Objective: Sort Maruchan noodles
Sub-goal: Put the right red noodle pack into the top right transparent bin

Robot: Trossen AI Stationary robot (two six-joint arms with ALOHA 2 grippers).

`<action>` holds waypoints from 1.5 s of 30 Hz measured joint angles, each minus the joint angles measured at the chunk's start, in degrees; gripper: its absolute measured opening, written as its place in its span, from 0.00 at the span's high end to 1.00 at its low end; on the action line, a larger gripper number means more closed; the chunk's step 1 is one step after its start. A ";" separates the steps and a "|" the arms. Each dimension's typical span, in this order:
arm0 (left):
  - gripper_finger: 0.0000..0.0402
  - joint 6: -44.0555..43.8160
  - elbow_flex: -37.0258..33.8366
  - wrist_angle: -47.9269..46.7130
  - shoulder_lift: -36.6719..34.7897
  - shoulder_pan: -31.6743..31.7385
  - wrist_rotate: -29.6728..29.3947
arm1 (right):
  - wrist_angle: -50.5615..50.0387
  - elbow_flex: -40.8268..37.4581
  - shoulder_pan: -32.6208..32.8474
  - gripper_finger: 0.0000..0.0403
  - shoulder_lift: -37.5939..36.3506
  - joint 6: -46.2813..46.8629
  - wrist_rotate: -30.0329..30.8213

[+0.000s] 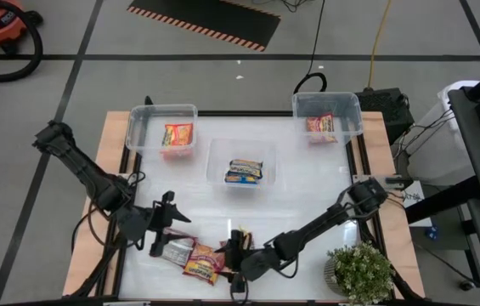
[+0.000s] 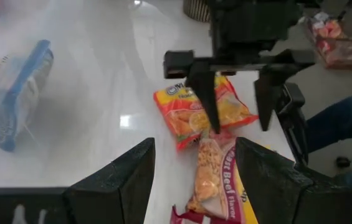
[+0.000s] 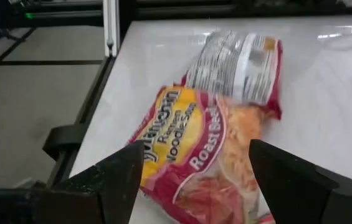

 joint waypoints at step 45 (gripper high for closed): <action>0.44 -0.07 0.02 7.98 14.73 -11.46 -0.57 | 9.73 0.48 1.40 0.87 7.73 -10.60 1.68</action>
